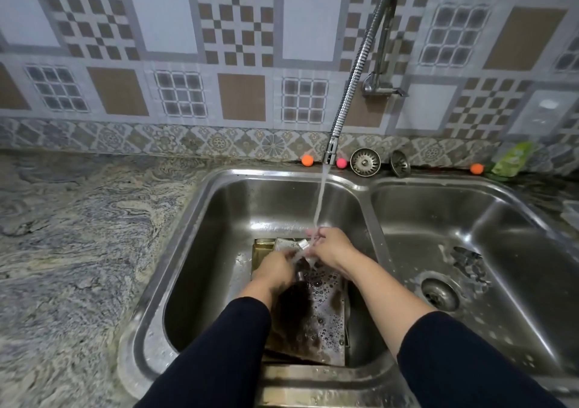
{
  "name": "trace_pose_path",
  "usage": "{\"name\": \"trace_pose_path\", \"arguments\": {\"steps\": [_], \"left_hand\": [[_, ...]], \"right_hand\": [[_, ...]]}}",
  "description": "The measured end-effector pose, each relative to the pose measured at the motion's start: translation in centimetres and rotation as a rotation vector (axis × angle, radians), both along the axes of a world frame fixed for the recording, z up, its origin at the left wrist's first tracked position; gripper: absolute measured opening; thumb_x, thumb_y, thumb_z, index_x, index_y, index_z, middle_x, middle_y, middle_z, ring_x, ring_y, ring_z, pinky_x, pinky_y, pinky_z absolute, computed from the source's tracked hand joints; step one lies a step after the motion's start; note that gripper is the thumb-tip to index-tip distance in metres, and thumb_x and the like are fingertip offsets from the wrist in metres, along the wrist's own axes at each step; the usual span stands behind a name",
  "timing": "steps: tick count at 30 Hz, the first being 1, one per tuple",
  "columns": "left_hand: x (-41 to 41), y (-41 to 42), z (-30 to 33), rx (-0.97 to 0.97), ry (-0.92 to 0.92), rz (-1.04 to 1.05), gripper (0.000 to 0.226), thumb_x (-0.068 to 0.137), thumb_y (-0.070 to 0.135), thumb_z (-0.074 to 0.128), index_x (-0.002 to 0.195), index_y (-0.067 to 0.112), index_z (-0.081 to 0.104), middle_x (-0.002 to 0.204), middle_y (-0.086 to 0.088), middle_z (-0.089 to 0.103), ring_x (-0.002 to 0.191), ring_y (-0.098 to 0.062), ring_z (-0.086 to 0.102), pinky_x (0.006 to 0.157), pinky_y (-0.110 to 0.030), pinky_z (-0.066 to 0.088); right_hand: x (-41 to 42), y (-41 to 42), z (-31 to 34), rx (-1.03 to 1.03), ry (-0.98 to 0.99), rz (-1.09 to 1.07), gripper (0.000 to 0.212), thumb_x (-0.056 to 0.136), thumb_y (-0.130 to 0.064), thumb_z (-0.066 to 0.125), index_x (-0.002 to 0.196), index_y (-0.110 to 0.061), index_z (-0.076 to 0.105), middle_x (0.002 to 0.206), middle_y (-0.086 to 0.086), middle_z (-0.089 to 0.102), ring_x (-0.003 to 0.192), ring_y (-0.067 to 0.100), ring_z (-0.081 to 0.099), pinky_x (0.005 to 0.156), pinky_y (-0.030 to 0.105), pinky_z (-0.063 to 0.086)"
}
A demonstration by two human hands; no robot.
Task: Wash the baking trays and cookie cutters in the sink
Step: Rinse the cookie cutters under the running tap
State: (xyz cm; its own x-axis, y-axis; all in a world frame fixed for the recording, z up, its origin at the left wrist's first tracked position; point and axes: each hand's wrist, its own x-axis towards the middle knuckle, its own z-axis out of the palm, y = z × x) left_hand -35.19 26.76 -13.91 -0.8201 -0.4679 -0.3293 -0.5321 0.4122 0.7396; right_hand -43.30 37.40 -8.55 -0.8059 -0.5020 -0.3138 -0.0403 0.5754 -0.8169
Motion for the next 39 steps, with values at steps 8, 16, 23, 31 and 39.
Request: {"name": "trace_pose_path", "arguments": {"steps": [8, 16, 23, 31, 39], "left_hand": [[-0.9, 1.8, 4.6, 0.912, 0.196, 0.369, 0.017, 0.098, 0.015, 0.050, 0.110, 0.012, 0.062, 0.085, -0.012, 0.068, 0.066, -0.019, 0.062, 0.050, -0.022, 0.050], [-0.9, 2.6, 4.3, 0.965, 0.223, 0.348, 0.027, 0.096, 0.010, 0.046, 0.118, 0.006, 0.061, 0.084, -0.012, 0.063, 0.058, -0.015, 0.049, 0.040, -0.018, 0.037], [-1.2, 2.1, 4.2, 0.776, 0.284, 0.362, 0.031, 0.102, 0.008, 0.038, 0.123, 0.003, 0.060, 0.071, -0.008, 0.069, 0.050, -0.012, 0.055, 0.044, -0.017, 0.043], [-0.1, 2.1, 4.0, 0.640, 0.389, 0.289, 0.037, 0.102, 0.011, 0.037, 0.123, 0.026, 0.064, 0.121, -0.010, 0.066, 0.107, -0.032, 0.065, 0.093, -0.043, 0.051], [-0.9, 3.3, 5.8, 0.690, 0.511, 0.329, 0.035, 0.101, 0.005, 0.040, 0.126, 0.016, 0.062, 0.113, -0.011, 0.069, 0.099, -0.023, 0.066, 0.090, -0.036, 0.054]], "right_hand": [[1.2, 1.0, 0.8, -0.246, -0.179, -0.020, 0.040, 0.083, 0.007, 0.057, 0.116, -0.014, 0.065, 0.101, 0.007, 0.070, 0.076, 0.014, 0.063, 0.068, 0.021, 0.053], [0.3, 1.8, 0.6, 0.009, 0.195, 0.008, 0.017, 0.084, -0.011, 0.068, 0.099, -0.020, 0.067, 0.089, -0.007, 0.058, 0.083, 0.010, 0.054, 0.073, 0.019, 0.038], [0.0, 1.2, 0.8, 0.003, 0.277, -0.008, 0.017, 0.079, -0.004, 0.070, 0.088, -0.019, 0.071, 0.084, -0.002, 0.062, 0.077, 0.013, 0.056, 0.058, 0.014, 0.039], [1.0, 1.8, 1.6, -0.033, 0.424, 0.280, 0.048, 0.074, -0.011, 0.077, 0.116, -0.026, 0.062, 0.106, -0.005, 0.046, 0.102, 0.013, 0.051, 0.090, 0.017, 0.041], [0.2, 2.3, 1.5, -0.100, 0.584, 0.216, 0.039, 0.078, -0.013, 0.072, 0.113, -0.026, 0.061, 0.108, -0.006, 0.050, 0.103, 0.014, 0.054, 0.094, 0.029, 0.046]]}}
